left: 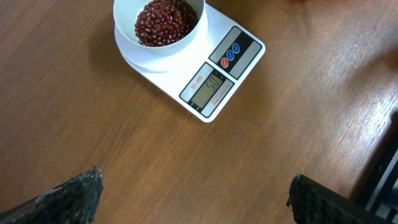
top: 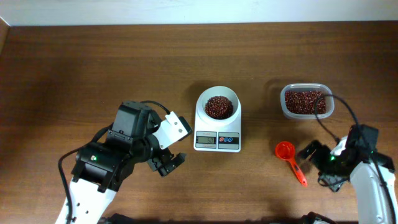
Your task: Scoop and weigh 50g on scale
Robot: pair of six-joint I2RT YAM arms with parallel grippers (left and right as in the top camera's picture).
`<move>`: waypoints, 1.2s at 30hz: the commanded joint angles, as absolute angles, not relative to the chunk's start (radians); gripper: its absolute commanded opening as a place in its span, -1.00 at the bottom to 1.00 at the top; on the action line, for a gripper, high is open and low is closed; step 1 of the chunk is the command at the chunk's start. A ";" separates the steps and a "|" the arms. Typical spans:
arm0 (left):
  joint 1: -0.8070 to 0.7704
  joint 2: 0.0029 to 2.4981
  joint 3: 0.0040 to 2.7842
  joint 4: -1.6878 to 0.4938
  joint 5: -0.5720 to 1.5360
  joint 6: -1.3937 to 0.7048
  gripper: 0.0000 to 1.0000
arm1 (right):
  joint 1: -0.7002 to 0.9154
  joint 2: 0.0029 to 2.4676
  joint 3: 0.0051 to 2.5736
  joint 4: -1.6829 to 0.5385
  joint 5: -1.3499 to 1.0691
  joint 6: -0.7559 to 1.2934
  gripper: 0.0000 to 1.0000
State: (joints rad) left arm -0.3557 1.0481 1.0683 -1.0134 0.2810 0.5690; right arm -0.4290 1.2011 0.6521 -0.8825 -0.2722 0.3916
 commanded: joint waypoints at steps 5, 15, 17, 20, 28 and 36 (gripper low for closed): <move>-0.350 1.045 1.077 -1.012 0.292 0.585 0.98 | -0.433 1.151 0.886 -0.879 -0.536 0.319 0.98; -0.350 1.045 1.077 -1.012 0.292 0.585 0.98 | -0.228 0.960 0.885 -0.802 -0.313 0.321 0.98; -0.350 1.045 1.077 -1.012 0.292 0.585 0.98 | -0.121 0.840 0.881 -0.804 -0.218 0.318 0.98; -0.349 1.045 1.077 -1.012 0.292 0.585 0.98 | 0.030 0.607 0.839 -0.823 -0.125 0.318 0.98; -0.349 1.045 1.077 -1.012 0.292 0.585 0.98 | 0.100 0.097 0.374 -0.423 -0.112 0.319 0.97; -0.350 1.045 1.077 -1.012 0.292 0.585 0.98 | 0.097 0.003 0.221 -0.247 -0.118 0.318 0.98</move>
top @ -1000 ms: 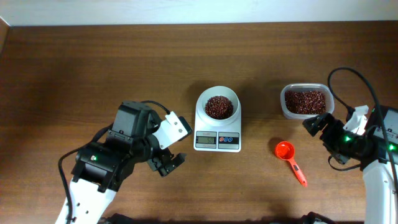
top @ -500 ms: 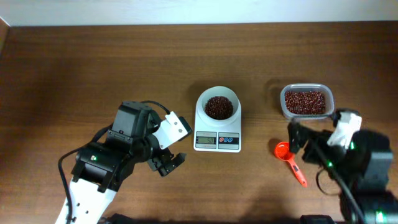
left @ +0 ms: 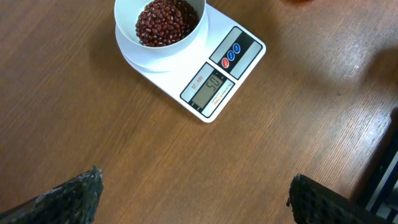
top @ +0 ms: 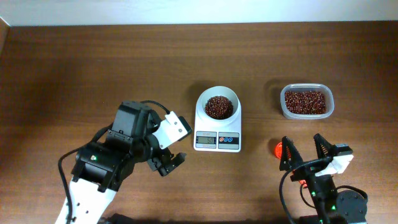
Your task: Scoop and weigh 50g on scale
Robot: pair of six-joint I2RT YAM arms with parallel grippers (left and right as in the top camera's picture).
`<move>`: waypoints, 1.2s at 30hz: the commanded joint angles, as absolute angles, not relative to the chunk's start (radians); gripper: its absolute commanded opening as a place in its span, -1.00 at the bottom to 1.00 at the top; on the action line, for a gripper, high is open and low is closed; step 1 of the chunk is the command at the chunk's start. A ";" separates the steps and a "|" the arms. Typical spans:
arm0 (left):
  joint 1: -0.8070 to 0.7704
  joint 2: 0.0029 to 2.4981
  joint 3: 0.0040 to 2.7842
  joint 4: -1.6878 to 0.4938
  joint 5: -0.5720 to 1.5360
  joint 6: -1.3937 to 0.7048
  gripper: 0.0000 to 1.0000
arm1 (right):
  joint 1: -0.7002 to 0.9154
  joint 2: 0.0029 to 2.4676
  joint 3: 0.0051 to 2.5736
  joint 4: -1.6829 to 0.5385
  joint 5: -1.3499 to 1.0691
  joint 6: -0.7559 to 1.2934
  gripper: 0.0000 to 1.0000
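Note:
A white scale stands mid-table with a white bowl of red beans on it. In the left wrist view the scale's display reads about 50 beside the bowl. A clear tub of red beans sits at the right. Only the cup of the red scoop shows on the table; its handle is mostly hidden under my right gripper, which is open and holds nothing. My left gripper is open over bare wood, left and in front of the scale.
The wooden table ends at a pale wall along the far edge. My right arm's base sits at the front right and my left arm's body at the front left.
My right arm has moved from the right edge, beside the scoop, to the front. Its open gripper now points away over the scoop's handle. The left arm, scale and bowl have not moved.

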State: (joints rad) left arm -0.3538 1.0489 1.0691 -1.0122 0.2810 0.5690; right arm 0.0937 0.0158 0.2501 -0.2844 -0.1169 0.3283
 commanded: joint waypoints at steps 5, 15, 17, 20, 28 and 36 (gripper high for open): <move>-0.350 1.045 1.077 -1.012 0.292 0.585 0.98 | 0.097 0.003 0.108 -0.091 -0.118 0.318 0.98; -0.350 1.045 1.077 -1.012 0.292 0.585 0.98 | 0.084 0.003 0.017 -0.051 -0.111 0.163 0.98; -0.350 1.045 1.077 -1.012 0.292 0.585 0.98 | 0.084 0.003 0.006 -0.067 -0.115 0.163 0.98; -0.349 1.045 1.077 -1.012 0.292 0.585 0.98 | 0.084 0.003 0.006 -0.073 -0.100 0.160 0.98; -0.350 1.045 1.077 -1.012 0.292 0.585 0.98 | 0.084 0.003 0.006 -0.073 -0.129 0.063 0.98; -0.350 1.045 1.077 -1.012 0.292 0.585 0.98 | 0.084 0.003 0.006 -0.073 -0.097 0.063 0.98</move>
